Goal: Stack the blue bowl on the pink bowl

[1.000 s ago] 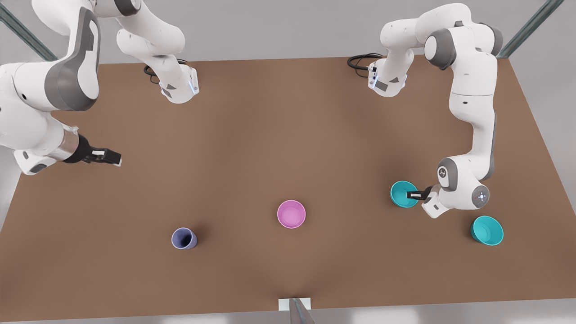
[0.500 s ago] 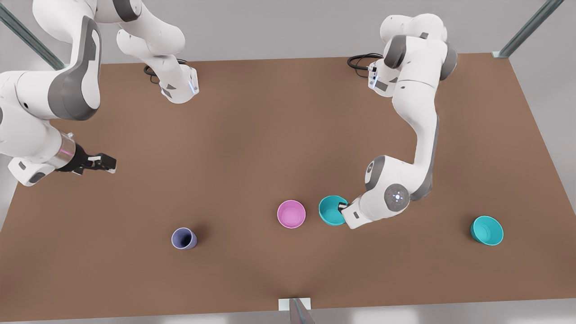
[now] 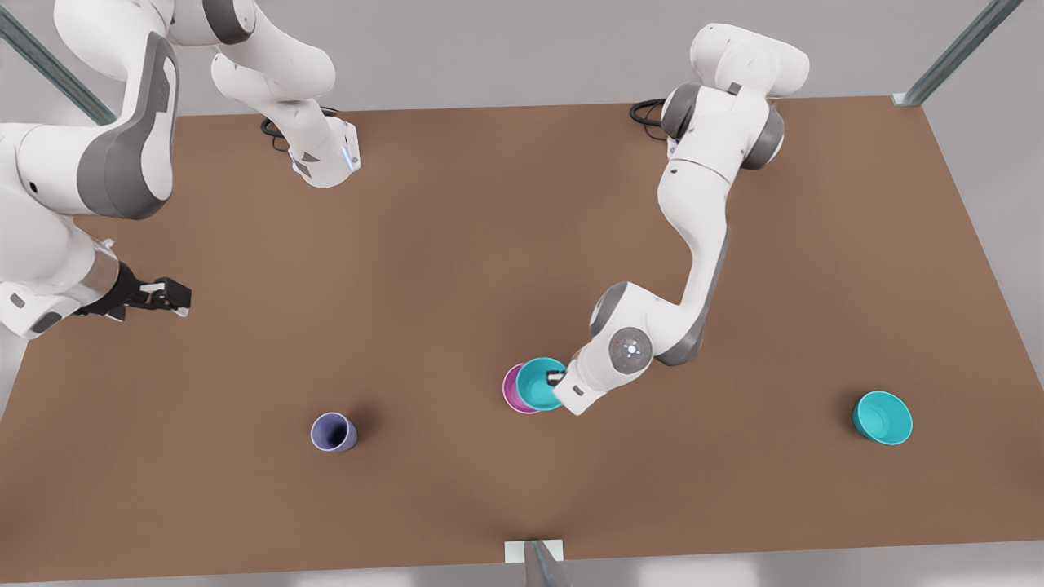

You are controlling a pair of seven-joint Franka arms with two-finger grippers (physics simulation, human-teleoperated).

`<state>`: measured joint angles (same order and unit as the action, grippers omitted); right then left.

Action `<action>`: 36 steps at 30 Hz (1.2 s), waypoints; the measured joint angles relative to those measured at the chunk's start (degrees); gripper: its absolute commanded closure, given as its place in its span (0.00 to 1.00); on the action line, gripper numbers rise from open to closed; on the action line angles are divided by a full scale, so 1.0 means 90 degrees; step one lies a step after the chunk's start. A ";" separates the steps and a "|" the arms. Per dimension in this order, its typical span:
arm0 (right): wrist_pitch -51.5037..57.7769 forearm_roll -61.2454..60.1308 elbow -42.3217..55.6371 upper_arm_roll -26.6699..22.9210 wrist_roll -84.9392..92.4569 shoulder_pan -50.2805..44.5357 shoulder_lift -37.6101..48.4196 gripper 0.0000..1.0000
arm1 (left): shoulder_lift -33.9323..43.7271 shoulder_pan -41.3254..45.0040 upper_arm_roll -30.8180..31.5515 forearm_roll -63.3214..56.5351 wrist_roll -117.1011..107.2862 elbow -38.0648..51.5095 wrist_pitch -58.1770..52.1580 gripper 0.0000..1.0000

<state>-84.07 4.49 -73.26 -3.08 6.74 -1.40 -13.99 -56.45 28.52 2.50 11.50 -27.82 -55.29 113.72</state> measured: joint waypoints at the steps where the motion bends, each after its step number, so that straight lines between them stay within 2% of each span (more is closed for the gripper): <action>1: -0.0001 -0.0004 0.0001 0.0001 0.0016 -0.0002 -0.0003 0.00 | -0.0022 0.0006 0.0011 0.0019 -0.0169 0.0013 0.0023 0.79; 14: -0.0015 -0.0072 0.0060 0.0002 0.0169 0.0008 -0.0054 0.00 | -0.0090 0.0045 0.0159 0.0163 -0.1695 0.0002 0.0034 0.79; 32: 0.0046 -0.0087 0.0057 0.0001 0.0293 0.0009 -0.0054 0.00 | -0.0275 0.0151 0.0160 0.0251 -0.2600 0.0007 -0.0011 0.79; 33: 0.0050 -0.0086 0.0056 0.0001 0.0298 0.0009 -0.0054 0.00 | -0.0277 0.0152 0.0160 0.0252 -0.2628 0.0007 -0.0007 0.59; 34: 0.0053 -0.0086 0.0054 0.0001 0.0303 0.0009 -0.0052 0.00 | -0.0276 0.0147 0.0160 0.0263 -0.2644 0.0009 0.0002 0.00; 36: 0.0059 -0.0086 0.0053 0.0001 0.0312 0.0009 -0.0051 0.00 | -0.0252 0.0123 0.0157 0.0310 -0.2649 0.0006 0.0028 0.00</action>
<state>-83.54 3.72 -72.78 -3.06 9.56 -1.32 -14.46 -58.71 29.63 3.92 14.29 -51.66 -55.23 113.97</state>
